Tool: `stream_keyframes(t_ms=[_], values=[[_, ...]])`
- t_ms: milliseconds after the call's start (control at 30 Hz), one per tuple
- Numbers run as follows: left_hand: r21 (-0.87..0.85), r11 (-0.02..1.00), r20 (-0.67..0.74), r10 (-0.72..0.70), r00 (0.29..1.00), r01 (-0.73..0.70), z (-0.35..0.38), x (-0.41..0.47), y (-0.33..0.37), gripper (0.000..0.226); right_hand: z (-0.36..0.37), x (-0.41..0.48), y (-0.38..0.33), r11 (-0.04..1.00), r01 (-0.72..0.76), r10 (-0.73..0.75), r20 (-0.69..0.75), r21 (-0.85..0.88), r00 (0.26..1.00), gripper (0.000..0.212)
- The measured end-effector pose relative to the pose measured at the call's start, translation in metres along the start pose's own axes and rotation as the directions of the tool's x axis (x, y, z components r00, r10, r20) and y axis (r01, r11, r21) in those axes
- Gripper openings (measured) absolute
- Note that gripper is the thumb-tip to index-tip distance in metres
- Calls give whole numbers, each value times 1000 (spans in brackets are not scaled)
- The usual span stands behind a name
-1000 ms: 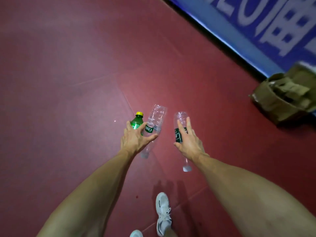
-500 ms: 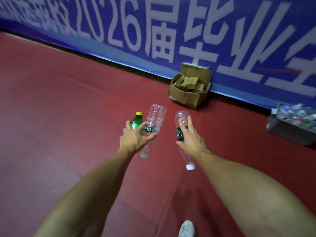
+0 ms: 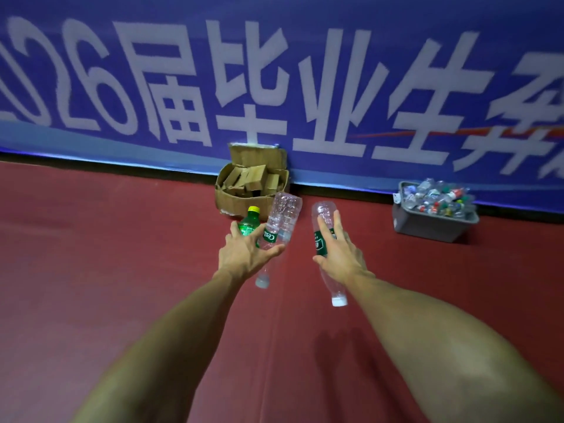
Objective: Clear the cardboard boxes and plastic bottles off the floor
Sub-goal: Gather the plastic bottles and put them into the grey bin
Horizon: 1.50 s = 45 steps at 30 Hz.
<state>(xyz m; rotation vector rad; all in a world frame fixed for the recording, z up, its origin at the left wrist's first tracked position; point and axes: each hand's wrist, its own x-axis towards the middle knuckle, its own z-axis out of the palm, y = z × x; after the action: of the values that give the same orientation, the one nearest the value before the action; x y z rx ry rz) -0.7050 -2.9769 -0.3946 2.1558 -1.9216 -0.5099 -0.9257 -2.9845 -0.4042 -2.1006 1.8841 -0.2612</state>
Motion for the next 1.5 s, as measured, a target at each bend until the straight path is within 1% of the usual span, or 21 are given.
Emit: stream_keyframes(t_ms=[100, 233, 333, 433, 533, 600, 733, 833, 967, 1100, 1167, 1400, 1500], values=[[28, 997, 34, 73, 997, -74, 4, 60, 34, 83, -16, 45, 25, 999, -54, 54, -23, -2, 998, 101], [55, 983, 41, 174, 984, -176, 2, 149, 75, 83, -37, 111, 56, 994, -112, 112, -96, 2, 989, 100], [63, 968, 74, 240, 968, -245, 3, 213, 109, 81, -56, 154, 81, 984, -178, 176, -123, -5, 977, 100], [60, 947, 97, 310, 946, -316, 7, 271, 151, 80, -78, 187, 114, 967, -253, 251, -190, 15, 949, 98], [65, 918, 148, 380, 913, -392, 25, 306, 196, 78, -91, 206, 153, 929, -369, 365, -174, 14, 915, 97], [67, 895, 179, 425, 887, -442, 37, 331, 229, 77, -99, 222, 185, 912, -410, 406, -191, 21, 894, 96], [37, 870, 223, 473, 853, -492, 73, 382, 300, 74, -120, 256, 253, 876, -482, 475, -180, 8, 861, 96], [39, 860, 233, 487, 842, -508, 101, 426, 361, 74, -140, 294, 311, 868, -497, 488, -187, 1, 853, 97], [20, 869, 235, 476, 848, -494, 137, 478, 441, 72, -169, 345, 398, 866, -500, 494, -178, 16, 851, 99], [18, 894, 267, 427, 864, -447, 165, 526, 506, 75, -205, 383, 480, 827, -562, 558, -148, 20, 816, 98], [17, 895, 272, 426, 863, -446, 177, 547, 534, 76, -217, 404, 513, 816, -577, 575, -132, 21, 808, 97], [45, 890, 303, 421, 855, -454, 222, 642, 631, 79, -234, 495, 616, 821, -571, 569, -84, -2, 818, 95], [24, 892, 316, 422, 850, -452, 248, 694, 667, 80, -242, 540, 663, 801, -598, 596, -82, -14, 799, 94]])
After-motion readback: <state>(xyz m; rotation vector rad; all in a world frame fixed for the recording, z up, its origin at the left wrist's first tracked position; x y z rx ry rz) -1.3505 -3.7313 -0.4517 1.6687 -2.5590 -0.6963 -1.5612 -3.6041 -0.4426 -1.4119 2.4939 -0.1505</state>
